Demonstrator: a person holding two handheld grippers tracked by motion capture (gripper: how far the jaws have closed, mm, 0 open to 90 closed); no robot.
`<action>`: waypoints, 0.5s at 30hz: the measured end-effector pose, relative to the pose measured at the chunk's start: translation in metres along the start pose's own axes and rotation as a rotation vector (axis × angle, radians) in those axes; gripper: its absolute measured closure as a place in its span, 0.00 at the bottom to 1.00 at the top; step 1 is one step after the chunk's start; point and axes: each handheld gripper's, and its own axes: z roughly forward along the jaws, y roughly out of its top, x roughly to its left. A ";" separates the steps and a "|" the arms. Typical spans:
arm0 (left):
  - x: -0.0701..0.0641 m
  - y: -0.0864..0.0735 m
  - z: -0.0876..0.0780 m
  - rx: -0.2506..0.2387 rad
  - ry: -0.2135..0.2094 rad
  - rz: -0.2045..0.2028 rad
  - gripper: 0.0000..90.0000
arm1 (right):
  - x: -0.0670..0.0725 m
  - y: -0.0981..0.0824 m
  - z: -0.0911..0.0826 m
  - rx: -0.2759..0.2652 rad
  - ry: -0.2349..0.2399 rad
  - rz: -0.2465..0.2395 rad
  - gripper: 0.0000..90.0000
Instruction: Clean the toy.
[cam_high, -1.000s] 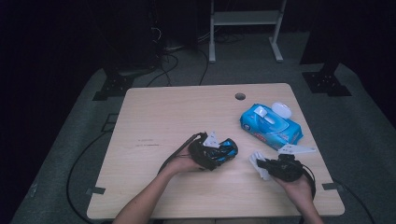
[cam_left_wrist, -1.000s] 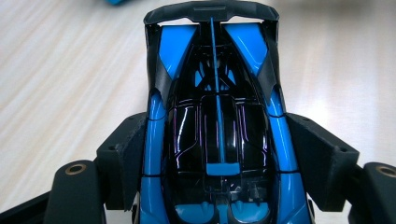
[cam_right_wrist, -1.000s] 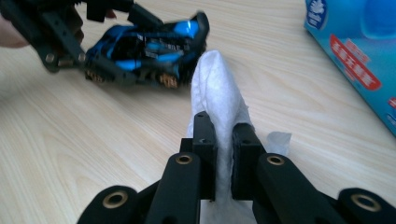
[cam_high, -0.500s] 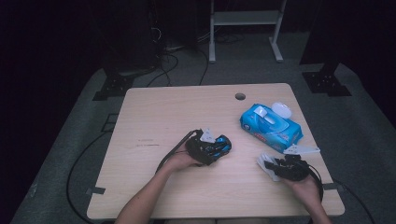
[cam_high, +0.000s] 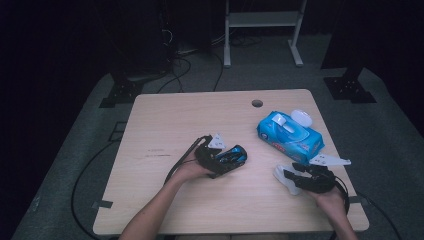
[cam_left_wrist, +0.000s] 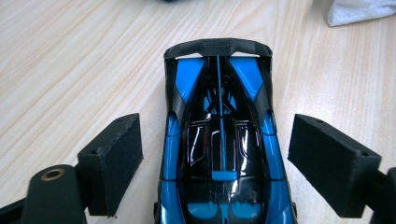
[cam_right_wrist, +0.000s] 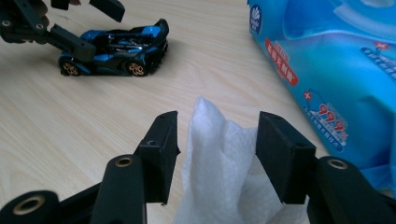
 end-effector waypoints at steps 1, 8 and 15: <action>0.000 0.000 -0.001 -0.004 0.001 -0.004 0.18 | 0.000 0.001 -0.001 -0.004 -0.002 0.001 0.53; 0.001 -0.006 -0.016 -0.034 0.014 -0.016 0.17 | -0.003 0.002 -0.014 -0.040 -0.006 0.007 0.52; 0.001 -0.015 -0.029 -0.048 0.029 -0.036 0.16 | -0.002 0.001 -0.020 -0.046 -0.002 0.006 0.51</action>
